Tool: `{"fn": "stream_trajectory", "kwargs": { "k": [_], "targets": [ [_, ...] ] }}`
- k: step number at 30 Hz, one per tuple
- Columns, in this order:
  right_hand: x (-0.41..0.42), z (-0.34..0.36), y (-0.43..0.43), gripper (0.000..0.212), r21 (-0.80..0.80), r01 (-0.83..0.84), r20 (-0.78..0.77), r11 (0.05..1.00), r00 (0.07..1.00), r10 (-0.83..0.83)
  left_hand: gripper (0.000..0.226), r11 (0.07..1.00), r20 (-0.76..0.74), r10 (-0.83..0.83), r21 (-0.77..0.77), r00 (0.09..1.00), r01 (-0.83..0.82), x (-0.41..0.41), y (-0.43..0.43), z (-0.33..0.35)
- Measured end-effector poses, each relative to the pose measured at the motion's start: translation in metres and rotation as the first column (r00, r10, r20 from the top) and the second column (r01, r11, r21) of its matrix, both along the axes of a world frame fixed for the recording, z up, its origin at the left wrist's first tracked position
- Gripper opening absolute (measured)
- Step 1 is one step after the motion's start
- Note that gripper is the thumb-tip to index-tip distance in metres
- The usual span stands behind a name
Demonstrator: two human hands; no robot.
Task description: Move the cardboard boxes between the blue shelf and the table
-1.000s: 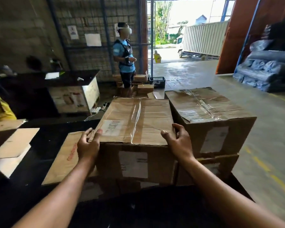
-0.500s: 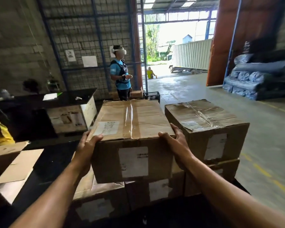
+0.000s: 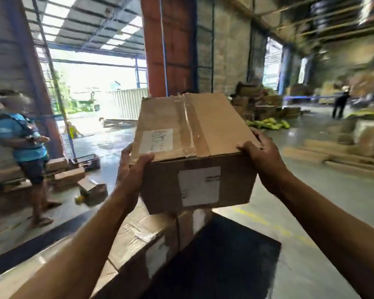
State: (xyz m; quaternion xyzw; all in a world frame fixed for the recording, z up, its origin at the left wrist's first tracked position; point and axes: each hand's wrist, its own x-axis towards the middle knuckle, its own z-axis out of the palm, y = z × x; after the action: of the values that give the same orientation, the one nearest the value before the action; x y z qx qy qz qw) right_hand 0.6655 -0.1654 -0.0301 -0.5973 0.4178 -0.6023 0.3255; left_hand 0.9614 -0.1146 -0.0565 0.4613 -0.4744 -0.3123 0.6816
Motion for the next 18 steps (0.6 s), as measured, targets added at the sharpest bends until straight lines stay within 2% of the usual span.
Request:
{"fn": "stream_trajectory", "kwargs": {
  "k": [3,6,7,8,10,15,18],
  "targets": [
    [-0.075,-0.001,0.056,0.067,-0.017,0.195,-0.003,0.981,0.981,-0.195,0.077,0.975,-0.039,-0.218,0.026,0.975,0.219,-0.07,-0.005,-0.007],
    [-0.145,-0.001,0.126,0.048,-0.018,0.388,0.0,0.921,0.922,-0.388,0.072,0.909,-0.093,-0.413,0.022,0.906,0.417,-0.149,0.004,-0.013],
    [-0.164,-0.002,0.149,0.049,-0.021,0.443,0.009,0.896,0.896,-0.443,0.066,0.886,-0.097,-0.46,0.01,0.882,0.463,-0.174,0.012,-0.014],
    [-0.182,-0.004,0.172,0.058,-0.006,0.504,0.022,0.864,0.864,-0.503,0.063,0.861,-0.098,-0.507,-0.008,0.856,0.509,-0.198,0.021,-0.014],
    [-0.215,-0.006,0.228,0.065,0.009,0.616,0.017,0.788,0.788,-0.616,0.062,0.787,-0.087,-0.616,-0.025,0.783,0.617,-0.248,0.046,-0.012],
    [-0.276,-0.02,0.413,0.054,-0.015,0.848,0.03,0.53,0.53,-0.847,0.061,0.53,-0.064,-0.847,-0.031,0.528,0.847,-0.359,0.156,-0.014],
    [-0.284,-0.032,0.527,0.067,0.009,0.932,0.049,0.363,0.363,-0.931,0.056,0.381,-0.054,-0.924,-0.009,0.38,0.925,-0.407,0.233,-0.018]
  ]
}}
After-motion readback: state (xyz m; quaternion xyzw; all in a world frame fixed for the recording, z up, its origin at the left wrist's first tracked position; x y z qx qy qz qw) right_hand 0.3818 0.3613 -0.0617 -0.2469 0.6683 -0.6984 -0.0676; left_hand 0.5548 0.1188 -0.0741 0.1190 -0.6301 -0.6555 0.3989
